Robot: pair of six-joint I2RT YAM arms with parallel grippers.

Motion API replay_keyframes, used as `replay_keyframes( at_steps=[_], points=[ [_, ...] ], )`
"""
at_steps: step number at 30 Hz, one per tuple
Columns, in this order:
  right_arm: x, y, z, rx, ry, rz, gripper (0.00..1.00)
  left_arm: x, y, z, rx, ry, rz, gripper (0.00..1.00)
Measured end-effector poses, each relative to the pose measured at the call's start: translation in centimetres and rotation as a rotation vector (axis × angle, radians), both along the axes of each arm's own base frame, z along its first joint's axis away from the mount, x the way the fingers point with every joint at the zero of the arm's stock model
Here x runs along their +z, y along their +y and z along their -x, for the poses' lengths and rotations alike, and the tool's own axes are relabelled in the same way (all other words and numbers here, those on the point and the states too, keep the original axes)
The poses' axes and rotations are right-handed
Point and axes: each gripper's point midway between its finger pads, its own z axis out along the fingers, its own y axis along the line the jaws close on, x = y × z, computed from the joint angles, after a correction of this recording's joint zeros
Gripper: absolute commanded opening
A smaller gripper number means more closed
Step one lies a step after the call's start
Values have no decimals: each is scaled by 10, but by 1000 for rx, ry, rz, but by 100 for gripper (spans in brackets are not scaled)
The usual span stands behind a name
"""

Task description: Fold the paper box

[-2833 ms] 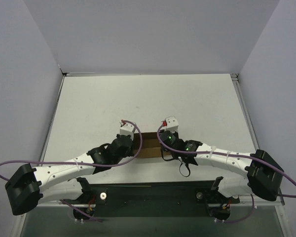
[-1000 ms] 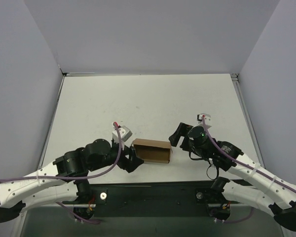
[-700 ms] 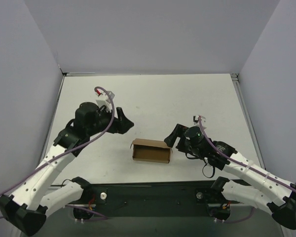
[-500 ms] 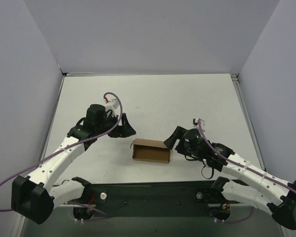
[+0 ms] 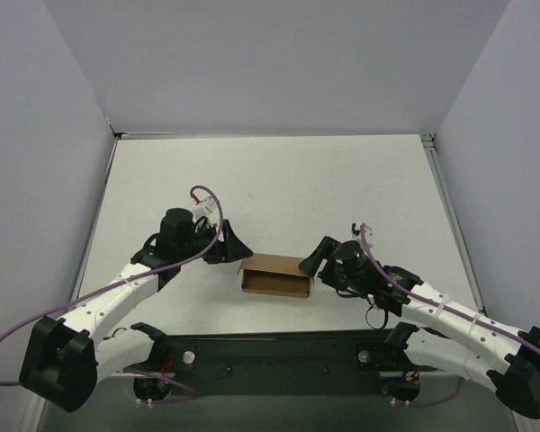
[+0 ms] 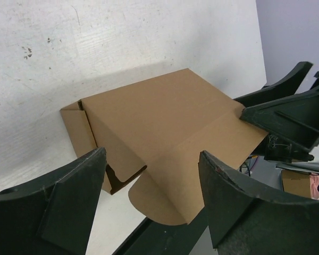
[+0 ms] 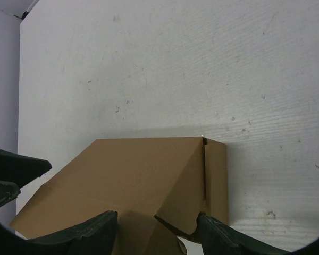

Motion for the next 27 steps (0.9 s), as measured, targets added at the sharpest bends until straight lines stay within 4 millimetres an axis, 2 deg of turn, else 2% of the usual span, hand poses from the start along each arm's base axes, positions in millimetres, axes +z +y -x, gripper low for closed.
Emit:
replay_keyframes(
  at_steps=[5, 9, 13, 19, 27],
  points=[
    [-11, -3, 3, -11, 23, 6, 59, 3, -3, -2, 0, -21, 33, 70],
    [-13, -3, 3, -14, 25, 3, 55, -5, -4, 1, -1, -8, 46, 63],
    [-19, -4, 4, -16, 33, 9, 53, -16, -2, 7, 0, 15, 39, 63],
    [-37, -11, 11, -21, 64, 37, 51, -36, 3, 14, 3, 27, -16, 63],
    [-58, -14, 18, -14, 103, 88, 51, -50, 7, 17, 8, 11, -99, 63]
  ],
)
